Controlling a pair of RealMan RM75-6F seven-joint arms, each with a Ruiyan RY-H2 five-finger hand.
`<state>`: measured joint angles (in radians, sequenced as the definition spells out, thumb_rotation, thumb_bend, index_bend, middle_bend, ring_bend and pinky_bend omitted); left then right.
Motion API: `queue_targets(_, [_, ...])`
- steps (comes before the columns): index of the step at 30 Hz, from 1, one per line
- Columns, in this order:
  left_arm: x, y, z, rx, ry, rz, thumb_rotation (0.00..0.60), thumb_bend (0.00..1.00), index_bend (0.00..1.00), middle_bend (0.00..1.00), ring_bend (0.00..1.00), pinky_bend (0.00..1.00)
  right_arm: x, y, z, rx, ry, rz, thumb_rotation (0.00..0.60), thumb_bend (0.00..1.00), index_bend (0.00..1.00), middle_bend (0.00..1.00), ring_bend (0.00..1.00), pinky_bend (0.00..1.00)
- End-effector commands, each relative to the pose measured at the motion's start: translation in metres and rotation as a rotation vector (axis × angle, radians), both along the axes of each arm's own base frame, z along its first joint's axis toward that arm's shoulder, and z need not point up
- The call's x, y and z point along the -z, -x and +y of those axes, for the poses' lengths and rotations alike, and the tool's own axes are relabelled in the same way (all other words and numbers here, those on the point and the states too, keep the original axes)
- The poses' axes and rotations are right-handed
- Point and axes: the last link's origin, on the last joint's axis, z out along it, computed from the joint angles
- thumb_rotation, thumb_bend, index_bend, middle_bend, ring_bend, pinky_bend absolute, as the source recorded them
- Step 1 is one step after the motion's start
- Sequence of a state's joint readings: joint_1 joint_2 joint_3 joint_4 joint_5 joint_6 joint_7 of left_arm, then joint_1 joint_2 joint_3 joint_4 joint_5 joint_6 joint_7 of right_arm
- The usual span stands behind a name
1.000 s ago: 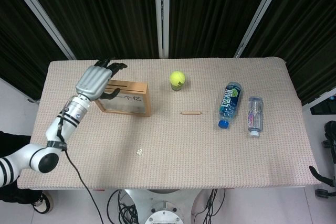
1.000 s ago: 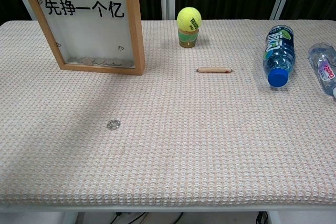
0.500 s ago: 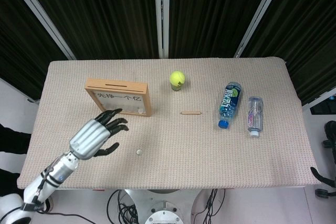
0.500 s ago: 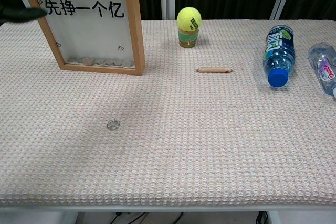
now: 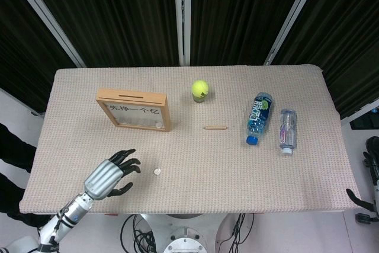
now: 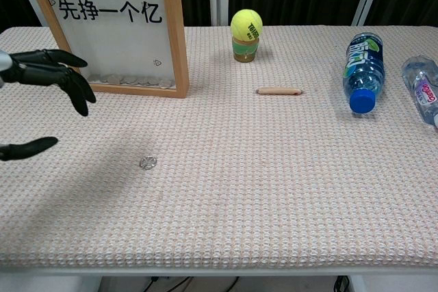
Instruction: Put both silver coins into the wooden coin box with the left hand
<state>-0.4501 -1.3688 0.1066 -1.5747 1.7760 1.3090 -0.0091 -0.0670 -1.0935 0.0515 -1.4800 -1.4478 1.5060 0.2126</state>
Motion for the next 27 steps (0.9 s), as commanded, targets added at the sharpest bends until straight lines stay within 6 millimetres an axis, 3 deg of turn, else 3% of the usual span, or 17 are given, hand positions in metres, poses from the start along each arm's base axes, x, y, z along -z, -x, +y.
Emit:
queue_targets(1, [0.024,-0.004,0.011,0.034,-0.005,-0.001,0.600,0.30,0.38,0.26,0.07,0.18,0.001,0.000,0.000,0.002,-0.001,-0.001,0.600,0.14,0.00,0.00,0.00,0.00])
queue_targets(10, [0.063,-0.018,0.017,0.088,0.010,0.028,0.600,0.29,0.40,0.26,0.07,0.18,-0.002,0.001,-0.001,0.012,0.001,0.005,0.600,0.14,0.00,0.00,0.00,0.00])
queue_targets(20, [0.084,-0.011,0.025,0.031,0.015,0.050,0.600,0.29,0.43,0.25,0.07,0.18,0.003,0.004,-0.002,0.025,-0.014,0.001,0.600,0.14,0.00,0.00,0.00,0.00])
queue_targets(27, [0.094,-0.010,0.024,0.015,0.017,0.049,0.600,0.27,0.33,0.23,0.07,0.17,0.002,0.005,-0.002,0.025,-0.011,-0.001,0.600,0.14,0.00,0.00,0.00,0.00])
